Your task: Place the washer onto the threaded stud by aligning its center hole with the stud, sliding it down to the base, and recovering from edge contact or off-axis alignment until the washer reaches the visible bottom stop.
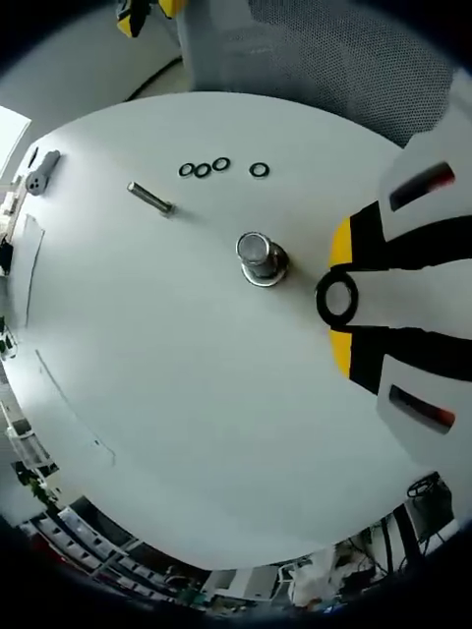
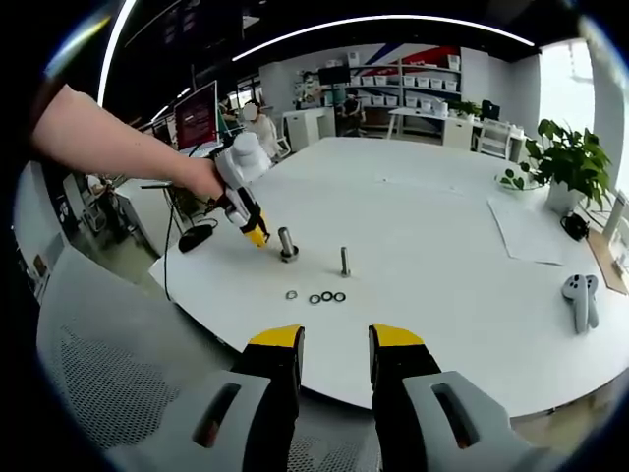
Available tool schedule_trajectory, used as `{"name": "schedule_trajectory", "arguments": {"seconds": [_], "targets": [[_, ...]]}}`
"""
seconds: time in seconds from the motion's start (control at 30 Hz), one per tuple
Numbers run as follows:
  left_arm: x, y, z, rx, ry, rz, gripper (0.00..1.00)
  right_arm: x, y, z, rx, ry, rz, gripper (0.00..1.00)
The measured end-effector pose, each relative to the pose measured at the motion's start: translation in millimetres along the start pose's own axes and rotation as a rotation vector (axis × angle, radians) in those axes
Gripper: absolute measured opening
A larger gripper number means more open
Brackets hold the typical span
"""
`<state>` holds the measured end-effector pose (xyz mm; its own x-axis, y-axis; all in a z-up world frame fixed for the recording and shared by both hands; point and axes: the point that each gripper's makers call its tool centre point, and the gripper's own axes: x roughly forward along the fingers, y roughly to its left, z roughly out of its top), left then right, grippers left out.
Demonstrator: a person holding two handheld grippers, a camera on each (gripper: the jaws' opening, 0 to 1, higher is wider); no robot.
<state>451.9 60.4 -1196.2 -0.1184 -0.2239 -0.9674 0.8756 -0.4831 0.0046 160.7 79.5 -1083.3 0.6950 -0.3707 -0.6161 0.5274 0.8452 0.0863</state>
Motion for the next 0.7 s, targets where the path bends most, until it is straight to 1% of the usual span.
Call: {"name": "schedule_trajectory", "arguments": {"seconds": [0.17,0.27,0.3,0.4,0.53,0.7], "targets": [[-14.1,-0.1,16.5,0.028,-0.028,-0.006,0.18,-0.2,0.5,0.6,0.0,-0.003,0.002,0.29],[-22.6,-1.5,22.0,0.053,-0.017,-0.005,0.18,-0.2,1.2,0.7,0.0,-0.003,0.005,0.29],[-25.4,-3.8,25.5,0.072,-0.014,-0.003,0.18,-0.2,1.3,0.6,-0.001,-0.002,0.006,0.29],[-30.5,-11.3,34.2,0.089,-0.017,-0.013,0.18,-0.2,1.3,0.8,-0.001,-0.004,0.005,0.29],[-28.9,-26.9,45.0,0.128,0.005,-0.016,0.18,0.2,1.4,0.5,-0.005,-0.002,0.005,0.29],[-25.4,-37.1,50.5,0.175,0.023,-0.021,0.18,0.3,1.4,1.0,-0.002,-0.006,0.006,0.29]]}}
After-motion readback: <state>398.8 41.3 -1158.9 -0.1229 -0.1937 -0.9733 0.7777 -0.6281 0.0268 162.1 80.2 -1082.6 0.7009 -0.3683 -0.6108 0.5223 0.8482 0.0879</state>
